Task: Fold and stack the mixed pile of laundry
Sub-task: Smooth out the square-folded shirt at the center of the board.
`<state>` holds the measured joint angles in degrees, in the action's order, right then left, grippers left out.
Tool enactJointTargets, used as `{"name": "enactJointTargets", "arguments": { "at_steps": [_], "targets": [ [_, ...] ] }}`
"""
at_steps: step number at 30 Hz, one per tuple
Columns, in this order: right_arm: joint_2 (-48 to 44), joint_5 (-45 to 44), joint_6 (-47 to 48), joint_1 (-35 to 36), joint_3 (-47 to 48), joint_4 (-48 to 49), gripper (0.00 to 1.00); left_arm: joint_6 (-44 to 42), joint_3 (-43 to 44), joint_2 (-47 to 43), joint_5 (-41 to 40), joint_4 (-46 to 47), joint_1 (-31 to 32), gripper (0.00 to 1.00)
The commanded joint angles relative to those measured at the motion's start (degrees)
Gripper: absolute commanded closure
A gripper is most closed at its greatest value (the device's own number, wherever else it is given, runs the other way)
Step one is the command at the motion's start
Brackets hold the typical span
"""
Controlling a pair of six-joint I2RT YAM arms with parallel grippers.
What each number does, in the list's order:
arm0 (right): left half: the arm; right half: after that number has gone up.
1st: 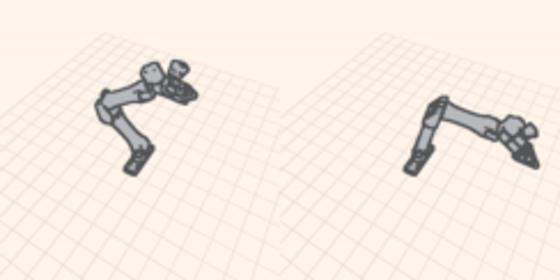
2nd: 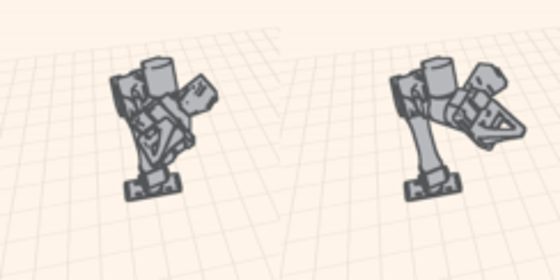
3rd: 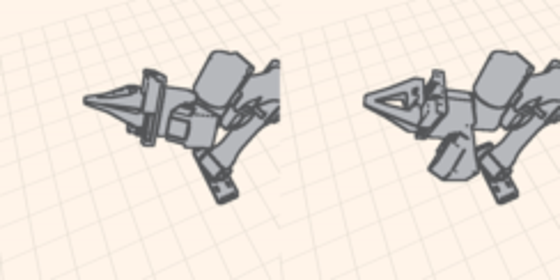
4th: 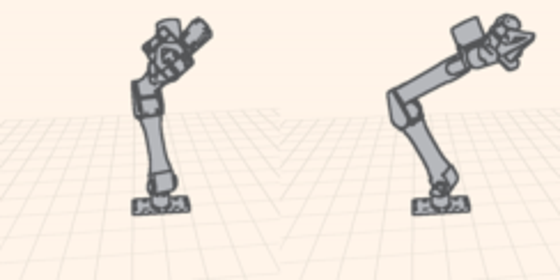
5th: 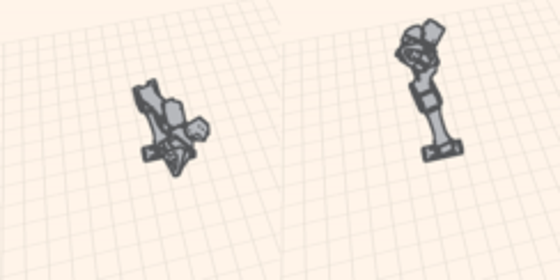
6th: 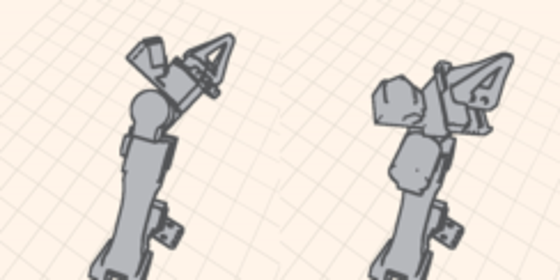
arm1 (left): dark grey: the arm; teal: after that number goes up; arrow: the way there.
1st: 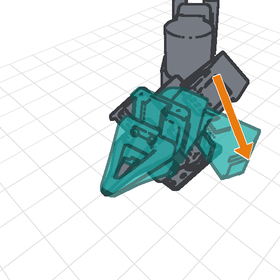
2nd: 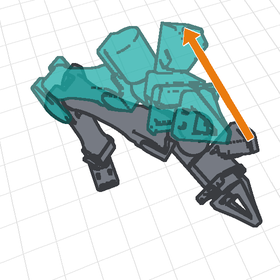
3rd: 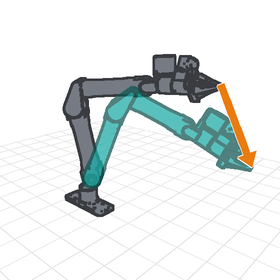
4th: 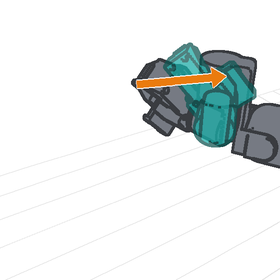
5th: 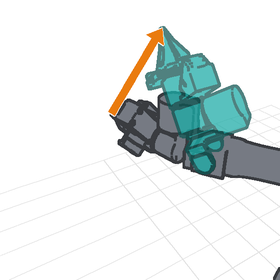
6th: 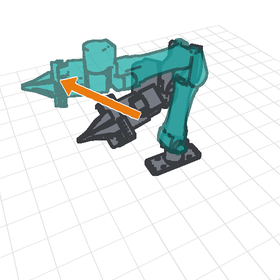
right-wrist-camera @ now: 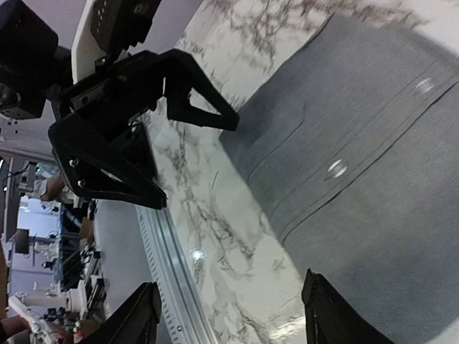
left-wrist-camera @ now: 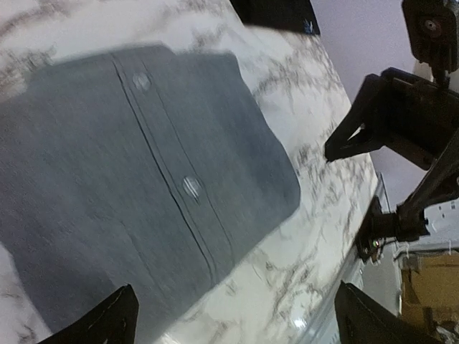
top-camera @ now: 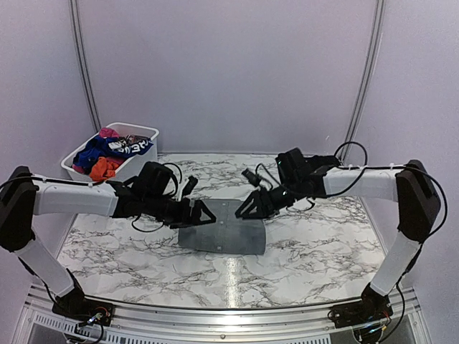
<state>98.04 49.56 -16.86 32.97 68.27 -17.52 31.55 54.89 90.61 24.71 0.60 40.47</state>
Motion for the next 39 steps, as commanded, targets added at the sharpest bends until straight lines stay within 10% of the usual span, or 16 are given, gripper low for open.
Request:
{"name": "enactJointTargets", "arguments": {
  "at_steps": [1, 16, 26, 39],
  "targets": [
    [2.5, 8.0, -10.2, 6.3, -7.7, 12.0, 0.36, 8.0, -5.0, -0.1, 6.4, 8.6, 4.2, 0.01],
    [21.8, 10.0, -13.5, 0.3, -16.3, 25.5, 0.40, 24.3, -18.6, 16.5, 5.0, 37.0, 0.5, 0.01],
    [7.2, 14.8, -12.6, -1.1, -11.4, 19.8, 0.39, 16.2, -13.8, 3.1, 4.7, 24.4, 0.5, 0.01],
    [29.0, 13.2, -11.0, -5.0, 2.5, 20.3, 0.43, 13.2, 4.4, 23.6, 0.8, 20.3, -4.3, 0.01]
  ]
}}
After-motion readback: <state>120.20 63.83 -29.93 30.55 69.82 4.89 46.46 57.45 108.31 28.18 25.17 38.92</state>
